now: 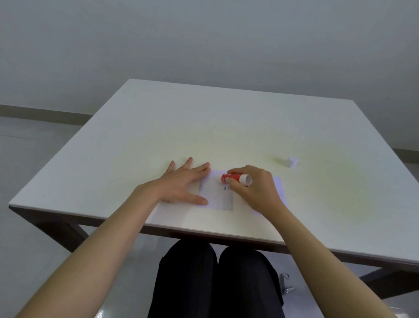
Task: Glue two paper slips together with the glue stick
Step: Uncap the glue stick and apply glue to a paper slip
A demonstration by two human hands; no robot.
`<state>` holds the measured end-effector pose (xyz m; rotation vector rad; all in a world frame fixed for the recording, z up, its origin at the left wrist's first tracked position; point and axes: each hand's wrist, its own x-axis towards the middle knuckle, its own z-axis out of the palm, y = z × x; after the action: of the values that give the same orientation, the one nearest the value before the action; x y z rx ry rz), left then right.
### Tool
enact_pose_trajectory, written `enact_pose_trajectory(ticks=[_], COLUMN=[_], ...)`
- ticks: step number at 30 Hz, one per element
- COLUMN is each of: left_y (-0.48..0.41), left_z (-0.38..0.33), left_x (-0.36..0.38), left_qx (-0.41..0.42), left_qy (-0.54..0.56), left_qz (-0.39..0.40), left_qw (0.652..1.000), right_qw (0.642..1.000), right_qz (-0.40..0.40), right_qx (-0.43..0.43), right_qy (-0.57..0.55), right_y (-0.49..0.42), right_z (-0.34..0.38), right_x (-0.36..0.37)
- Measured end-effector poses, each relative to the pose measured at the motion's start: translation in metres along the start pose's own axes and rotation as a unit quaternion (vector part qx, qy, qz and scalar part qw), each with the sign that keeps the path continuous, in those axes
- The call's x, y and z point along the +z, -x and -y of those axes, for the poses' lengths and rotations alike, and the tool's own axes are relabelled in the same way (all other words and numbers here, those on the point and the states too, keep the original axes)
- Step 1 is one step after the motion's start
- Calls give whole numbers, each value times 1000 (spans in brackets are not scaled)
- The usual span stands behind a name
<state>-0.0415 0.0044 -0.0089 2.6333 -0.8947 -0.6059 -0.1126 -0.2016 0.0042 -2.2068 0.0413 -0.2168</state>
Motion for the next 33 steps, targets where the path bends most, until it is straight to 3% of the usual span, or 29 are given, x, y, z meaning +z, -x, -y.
enact_pose_trajectory(ticks=[2, 6, 7, 11, 16, 22, 27, 30, 33], left_y=[1, 1, 0, 0, 2, 3, 2, 3, 3], left_z=[-1, 0, 0, 0, -1, -3, -2, -2, -3], left_x=[-1, 0, 1, 1, 1, 0, -1, 0, 0], left_qx=[0, 1, 1, 0, -2, -3, -3, -2, -4], left_qy=[-1, 4, 2, 3, 9, 3, 0, 1, 9], left_qz=[2, -1, -2, -4, -2, -1, 6, 5, 2], left_qw=[1000, 1000, 1000, 1000, 1000, 1000, 1000, 1000, 1000], right_qw=[1000, 993, 992, 999, 985, 996, 986, 996, 996], right_qz=[-25, 117, 122, 22, 167, 54, 158, 52, -15], right_qx=[9, -13, -4, 29, 7, 35, 38, 68, 75], right_qy=[7, -12, -17, -24, -45, -54, -43, 0, -40], right_y=[0, 13, 13, 9, 14, 14, 14, 6, 4], right_z=[0, 2, 0, -8, -5, -10, -7, -8, -6], right_x=[-2, -11, -15, -25, -34, -27, -43, -51, -50])
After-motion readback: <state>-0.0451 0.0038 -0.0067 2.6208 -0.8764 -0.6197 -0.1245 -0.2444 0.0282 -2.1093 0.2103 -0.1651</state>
